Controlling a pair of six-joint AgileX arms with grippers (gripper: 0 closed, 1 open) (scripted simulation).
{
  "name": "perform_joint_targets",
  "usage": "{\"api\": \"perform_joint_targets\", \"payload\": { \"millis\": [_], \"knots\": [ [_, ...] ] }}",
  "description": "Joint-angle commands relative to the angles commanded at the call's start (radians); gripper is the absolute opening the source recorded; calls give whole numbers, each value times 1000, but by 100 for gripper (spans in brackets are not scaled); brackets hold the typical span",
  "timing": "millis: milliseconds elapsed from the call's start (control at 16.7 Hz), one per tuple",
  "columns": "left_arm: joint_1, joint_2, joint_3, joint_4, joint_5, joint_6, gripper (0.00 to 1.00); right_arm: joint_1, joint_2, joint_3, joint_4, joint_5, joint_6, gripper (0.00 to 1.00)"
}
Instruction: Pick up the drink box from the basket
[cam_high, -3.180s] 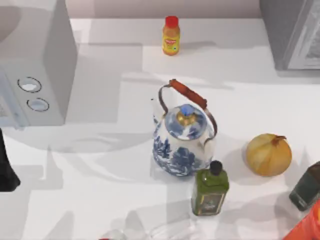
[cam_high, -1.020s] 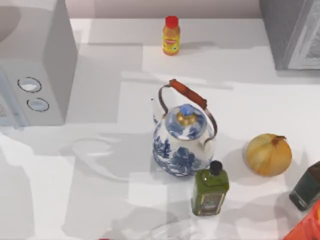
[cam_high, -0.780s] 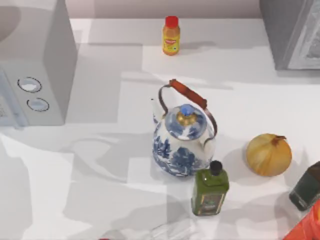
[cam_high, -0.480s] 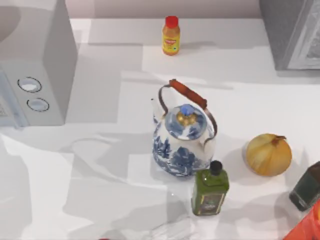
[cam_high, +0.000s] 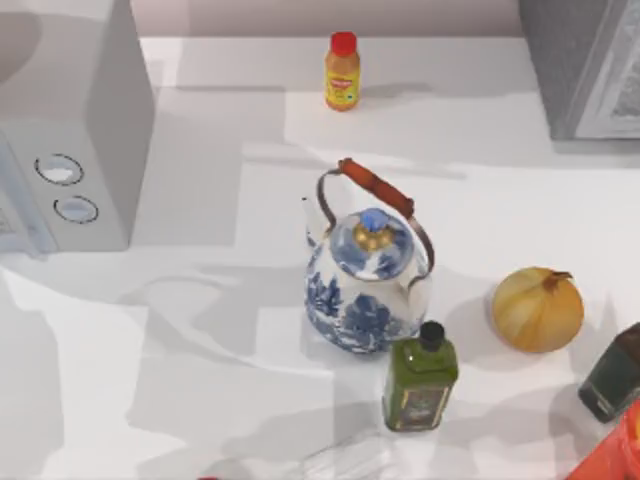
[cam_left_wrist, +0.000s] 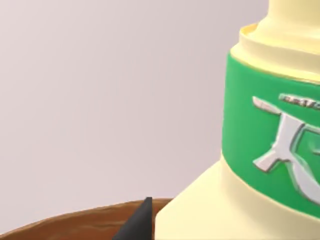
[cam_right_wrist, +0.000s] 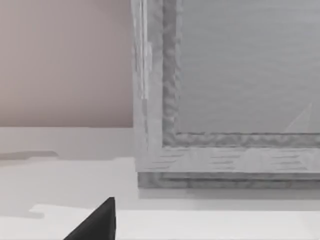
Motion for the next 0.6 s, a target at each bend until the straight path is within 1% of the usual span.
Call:
{"api": "perform_joint_targets", "payload": {
  "millis": [360, 420, 600],
  "knots": [
    [0, 0, 0, 0, 0, 0, 2, 0, 0, 0, 0, 0, 0, 100],
    [0, 0, 0, 0, 0, 0, 0, 0, 0, 0, 0, 0, 0, 100],
    [0, 0, 0, 0, 0, 0, 0, 0, 0, 0, 0, 0, 0, 100]
  ]
}}
